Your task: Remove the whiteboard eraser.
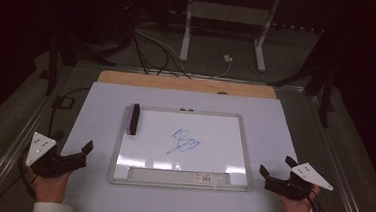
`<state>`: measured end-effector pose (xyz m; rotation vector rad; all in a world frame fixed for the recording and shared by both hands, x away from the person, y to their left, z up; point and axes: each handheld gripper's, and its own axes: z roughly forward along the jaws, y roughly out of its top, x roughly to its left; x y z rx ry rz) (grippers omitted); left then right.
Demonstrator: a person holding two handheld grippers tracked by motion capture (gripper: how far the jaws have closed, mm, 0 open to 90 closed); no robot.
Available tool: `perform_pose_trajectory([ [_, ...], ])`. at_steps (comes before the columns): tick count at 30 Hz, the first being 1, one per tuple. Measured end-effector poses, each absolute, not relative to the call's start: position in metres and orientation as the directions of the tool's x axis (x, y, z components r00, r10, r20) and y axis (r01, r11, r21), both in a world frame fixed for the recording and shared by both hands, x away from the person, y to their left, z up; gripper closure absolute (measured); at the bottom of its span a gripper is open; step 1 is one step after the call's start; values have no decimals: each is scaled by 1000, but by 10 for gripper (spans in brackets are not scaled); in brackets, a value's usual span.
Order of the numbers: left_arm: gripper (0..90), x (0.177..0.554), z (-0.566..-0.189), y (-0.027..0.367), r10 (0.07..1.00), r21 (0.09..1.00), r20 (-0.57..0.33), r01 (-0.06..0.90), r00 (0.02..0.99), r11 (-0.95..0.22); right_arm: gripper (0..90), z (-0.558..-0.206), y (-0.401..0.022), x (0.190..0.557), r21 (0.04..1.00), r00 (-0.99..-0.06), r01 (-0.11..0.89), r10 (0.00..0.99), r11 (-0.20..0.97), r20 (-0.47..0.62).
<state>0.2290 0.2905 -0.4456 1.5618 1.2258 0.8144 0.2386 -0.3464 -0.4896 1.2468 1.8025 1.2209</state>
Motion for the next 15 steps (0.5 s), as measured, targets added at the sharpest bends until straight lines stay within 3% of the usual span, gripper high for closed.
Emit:
perform_pose_trajectory([
  [15, 11, 253, -443, 283, 953, 941, -62, 336, 297, -44, 1, -490, -346, 239, 924, -364, 359, 931, 130, 10],
])
